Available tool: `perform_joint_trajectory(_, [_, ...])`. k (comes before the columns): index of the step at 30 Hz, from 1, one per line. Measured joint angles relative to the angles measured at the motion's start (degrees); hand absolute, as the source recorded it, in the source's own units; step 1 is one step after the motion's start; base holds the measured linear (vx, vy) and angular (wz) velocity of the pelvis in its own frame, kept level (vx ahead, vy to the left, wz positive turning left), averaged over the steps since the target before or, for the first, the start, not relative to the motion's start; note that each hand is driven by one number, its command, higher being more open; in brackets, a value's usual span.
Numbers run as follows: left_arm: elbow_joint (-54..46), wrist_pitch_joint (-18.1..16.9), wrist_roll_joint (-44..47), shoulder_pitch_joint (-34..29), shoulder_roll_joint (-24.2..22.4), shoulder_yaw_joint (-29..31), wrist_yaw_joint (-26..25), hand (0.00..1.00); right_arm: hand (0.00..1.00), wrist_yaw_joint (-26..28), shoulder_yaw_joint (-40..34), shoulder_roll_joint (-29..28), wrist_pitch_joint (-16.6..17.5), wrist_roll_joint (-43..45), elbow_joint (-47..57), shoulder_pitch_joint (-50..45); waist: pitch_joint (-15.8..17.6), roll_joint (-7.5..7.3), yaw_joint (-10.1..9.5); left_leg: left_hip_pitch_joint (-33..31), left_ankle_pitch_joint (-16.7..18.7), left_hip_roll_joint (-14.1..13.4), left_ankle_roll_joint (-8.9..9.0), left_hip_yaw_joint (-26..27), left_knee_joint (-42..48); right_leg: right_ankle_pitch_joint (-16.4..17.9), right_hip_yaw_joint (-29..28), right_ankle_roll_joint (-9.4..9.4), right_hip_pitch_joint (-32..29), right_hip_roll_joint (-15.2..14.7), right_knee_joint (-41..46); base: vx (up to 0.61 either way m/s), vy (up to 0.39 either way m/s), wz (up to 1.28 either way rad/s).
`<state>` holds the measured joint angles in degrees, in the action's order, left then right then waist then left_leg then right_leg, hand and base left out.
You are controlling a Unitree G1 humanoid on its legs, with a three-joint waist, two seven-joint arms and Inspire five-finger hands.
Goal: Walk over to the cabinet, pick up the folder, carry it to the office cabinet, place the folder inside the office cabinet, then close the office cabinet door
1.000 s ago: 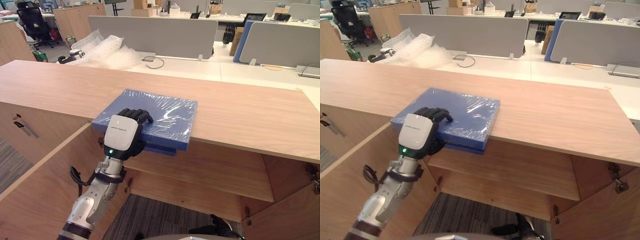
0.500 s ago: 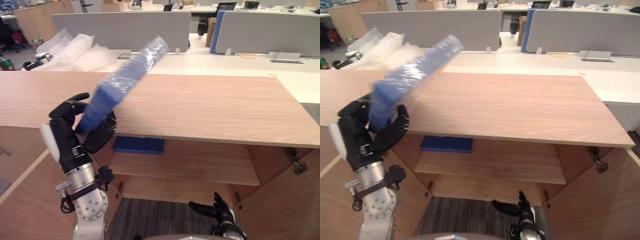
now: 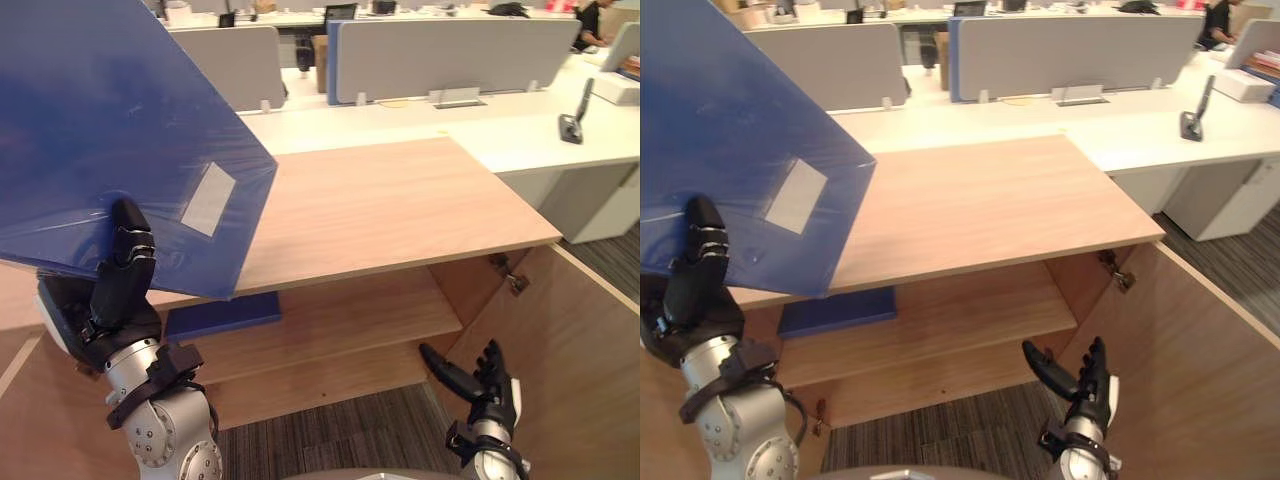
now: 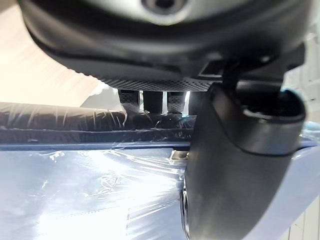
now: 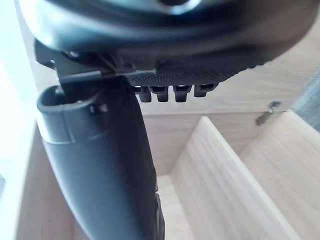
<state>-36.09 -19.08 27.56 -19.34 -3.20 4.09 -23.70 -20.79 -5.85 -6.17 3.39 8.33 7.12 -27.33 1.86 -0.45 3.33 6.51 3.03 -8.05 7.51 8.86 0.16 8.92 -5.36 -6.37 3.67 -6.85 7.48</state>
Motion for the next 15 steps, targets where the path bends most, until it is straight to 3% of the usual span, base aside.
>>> perform_joint_trajectory(6, [0.4, 0.9, 4.7, -0.1, 0.0, -1.0, 1.2, 0.0, 1.0, -7.2, -3.3, -0.9, -0.6, -5.8, 11.7, -1.6, 0.1, 0.33, 0.27, 2.3, 1.2, 0.1, -0.16, 5.2, 0.2, 0.0, -4.9, -0.5, -1.5, 0.2, 1.5, -0.02, 0.038, -0.47])
perform_joint_trajectory(12, [1.8, 1.1, 5.7, -0.1, 0.1, -1.7, 2.5, 0.0, 1.0, -12.1, -4.7, -1.3, -5.3, -20.1, 22.4, -2.1, 0.3, 1.8, 0.4, 3.4, 2.1, 0.0, -0.09, 9.3, 1.0, 0.1, -9.0, -1.25, -3.2, 0.9, 3.1, -0.04, 0.011, -0.33])
perform_joint_trajectory(15, [4.2, 1.5, 5.5, 0.5, 0.5, -3.3, 4.9, 0.0, 1.0, -13.1, -4.2, -0.3, -5.7, -27.5, 29.8, -1.3, -0.1, 2.56, 0.4, 3.3, 2.1, 0.1, -0.09, 9.7, 1.1, -0.1, -9.6, -1.65, -3.8, 0.9, 3.4, -0.03, 0.005, -0.12])
